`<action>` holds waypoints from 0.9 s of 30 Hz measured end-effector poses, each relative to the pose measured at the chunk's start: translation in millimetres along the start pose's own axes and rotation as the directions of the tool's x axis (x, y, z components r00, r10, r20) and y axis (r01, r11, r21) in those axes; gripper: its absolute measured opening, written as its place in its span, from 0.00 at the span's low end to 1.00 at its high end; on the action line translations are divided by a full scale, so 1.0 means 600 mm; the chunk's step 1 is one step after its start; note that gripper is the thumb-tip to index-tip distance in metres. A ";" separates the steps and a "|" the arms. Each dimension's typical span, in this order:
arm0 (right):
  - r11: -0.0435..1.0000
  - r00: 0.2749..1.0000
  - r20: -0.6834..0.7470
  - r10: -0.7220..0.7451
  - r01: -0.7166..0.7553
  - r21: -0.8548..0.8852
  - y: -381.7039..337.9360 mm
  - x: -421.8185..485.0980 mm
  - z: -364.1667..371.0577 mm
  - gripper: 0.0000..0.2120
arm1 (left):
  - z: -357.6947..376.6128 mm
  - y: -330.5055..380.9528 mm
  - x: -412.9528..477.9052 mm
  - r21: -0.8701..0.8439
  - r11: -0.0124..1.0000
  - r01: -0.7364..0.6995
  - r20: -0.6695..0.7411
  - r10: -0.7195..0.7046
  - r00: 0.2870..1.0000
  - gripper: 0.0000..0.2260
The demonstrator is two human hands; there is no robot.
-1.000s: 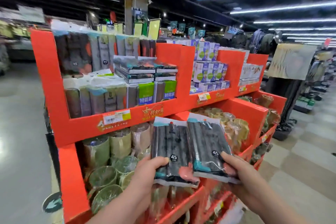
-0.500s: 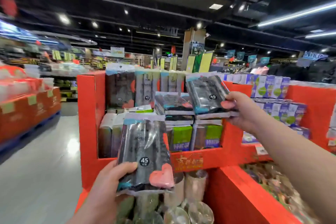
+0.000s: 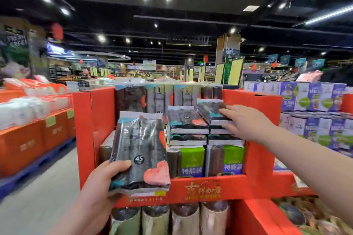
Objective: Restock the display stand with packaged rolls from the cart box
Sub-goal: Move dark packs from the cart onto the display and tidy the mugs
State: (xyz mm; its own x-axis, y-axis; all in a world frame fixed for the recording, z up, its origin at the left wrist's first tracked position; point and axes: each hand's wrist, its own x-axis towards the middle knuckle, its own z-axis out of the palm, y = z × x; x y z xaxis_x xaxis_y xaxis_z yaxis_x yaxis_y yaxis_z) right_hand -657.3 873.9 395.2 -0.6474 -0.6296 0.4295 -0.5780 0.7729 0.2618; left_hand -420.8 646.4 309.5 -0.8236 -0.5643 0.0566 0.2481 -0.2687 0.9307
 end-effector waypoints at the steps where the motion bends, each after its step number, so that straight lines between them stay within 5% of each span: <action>1: 1.000 0.999 0.036 0.018 -0.017 -0.002 -0.004 0.008 0.001 0.25 | 0.000 0.001 0.003 0.003 1.000 -0.004 -0.008 0.004 1.000 0.04; 7: 0.992 0.987 0.102 0.126 -0.128 0.016 -0.031 0.048 -0.015 0.20 | 0.007 0.016 0.022 0.012 1.000 0.006 -0.063 -0.005 0.998 0.03; 9: 0.987 0.999 -0.039 -0.019 0.025 0.159 -0.064 0.043 -0.032 0.22 | 0.015 0.025 0.032 -0.016 1.000 0.016 -0.069 -0.017 0.997 0.03; 12: 0.850 0.923 -0.167 -0.347 0.384 0.359 -0.143 0.008 -0.074 0.30 | 0.035 0.043 0.057 -0.016 1.000 0.011 -0.059 -0.012 0.998 0.03; 15: 0.783 0.820 -0.181 -0.542 0.572 0.245 -0.215 -0.005 -0.081 0.33 | 0.049 0.061 0.098 -0.010 1.000 0.021 -0.042 -0.021 0.999 0.05; 20: 0.920 0.920 -0.110 -0.377 0.385 0.074 -0.270 0.054 -0.034 0.25 | 0.037 0.085 0.170 0.308 0.951 0.017 -0.018 -0.012 1.000 0.27; 22: 0.926 0.925 -0.053 -0.377 0.377 -0.005 -0.290 0.075 0.003 0.19 | 0.021 0.076 0.189 0.615 0.788 -0.020 -0.081 0.087 0.993 0.35; 24: 0.928 0.929 0.021 -0.369 0.370 -0.035 -0.309 0.092 0.040 0.17 | 0.006 0.059 0.192 0.924 0.376 -0.068 -0.021 0.227 0.974 0.33; 25: 0.937 0.938 0.040 -0.345 0.347 -0.033 -0.316 0.095 0.049 0.18 | 0.000 0.050 0.189 0.970 0.211 -0.121 0.070 0.236 0.969 0.30; 27: 0.950 0.952 0.065 -0.300 0.304 -0.069 -0.322 0.099 0.052 0.20 | -0.012 0.031 0.181 0.977 0.048 -0.208 0.198 0.154 0.968 0.28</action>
State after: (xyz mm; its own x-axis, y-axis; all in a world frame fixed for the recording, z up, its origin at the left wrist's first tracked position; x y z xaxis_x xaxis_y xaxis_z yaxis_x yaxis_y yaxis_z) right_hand -599.5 684.7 343.3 -0.4750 -0.8361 0.2744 -0.7116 0.5484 0.4391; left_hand -502.0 574.7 330.6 -0.8604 -0.4325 0.2695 -0.3150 0.8670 0.3861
